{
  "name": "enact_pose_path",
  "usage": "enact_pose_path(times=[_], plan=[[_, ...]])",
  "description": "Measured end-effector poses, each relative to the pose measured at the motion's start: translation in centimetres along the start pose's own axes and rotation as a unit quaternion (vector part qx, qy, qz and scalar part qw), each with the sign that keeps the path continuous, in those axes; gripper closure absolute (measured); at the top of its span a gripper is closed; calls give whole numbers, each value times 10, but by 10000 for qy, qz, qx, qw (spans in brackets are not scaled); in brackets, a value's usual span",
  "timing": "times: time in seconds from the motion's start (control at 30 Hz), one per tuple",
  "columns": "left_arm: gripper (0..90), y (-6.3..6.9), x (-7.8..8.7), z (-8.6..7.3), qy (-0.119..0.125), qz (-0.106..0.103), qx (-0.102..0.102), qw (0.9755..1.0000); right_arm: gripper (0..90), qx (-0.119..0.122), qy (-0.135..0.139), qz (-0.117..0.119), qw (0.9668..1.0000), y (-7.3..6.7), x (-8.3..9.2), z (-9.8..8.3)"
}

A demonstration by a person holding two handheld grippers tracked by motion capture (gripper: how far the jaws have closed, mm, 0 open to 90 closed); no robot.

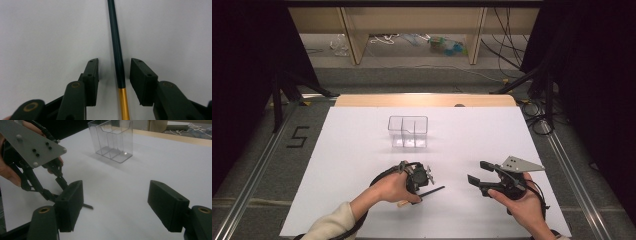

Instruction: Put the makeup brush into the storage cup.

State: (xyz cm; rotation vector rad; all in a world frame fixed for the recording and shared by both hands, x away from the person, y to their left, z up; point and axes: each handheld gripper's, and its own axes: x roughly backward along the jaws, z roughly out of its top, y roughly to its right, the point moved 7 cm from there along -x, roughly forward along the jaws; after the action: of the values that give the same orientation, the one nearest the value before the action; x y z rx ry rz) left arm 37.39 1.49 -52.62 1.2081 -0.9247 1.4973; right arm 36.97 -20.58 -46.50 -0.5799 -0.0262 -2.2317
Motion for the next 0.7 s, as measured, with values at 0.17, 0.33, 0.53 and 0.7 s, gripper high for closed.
enact_pose_path(times=[0.17, 0.33, 0.53, 0.7], plan=[[703, -2, 0, 0, -35, -17, -36, 10000, 299, -29, -32, 21, 10000, 0, 1, 0], [791, -5, 1, -1, -5, -32, -46, 10000, 304, 55, -139, -110, 9998, 2, 4, -1], [828, -3, 0, -1, -53, 32, -199, 9998, 303, 130, -95, -168, 9997, 4, 2, -1], [829, -5, 0, -1, 20, -34, -235, 9997, 309, 99, -160, -55, 9998, 2, 1, -3]])
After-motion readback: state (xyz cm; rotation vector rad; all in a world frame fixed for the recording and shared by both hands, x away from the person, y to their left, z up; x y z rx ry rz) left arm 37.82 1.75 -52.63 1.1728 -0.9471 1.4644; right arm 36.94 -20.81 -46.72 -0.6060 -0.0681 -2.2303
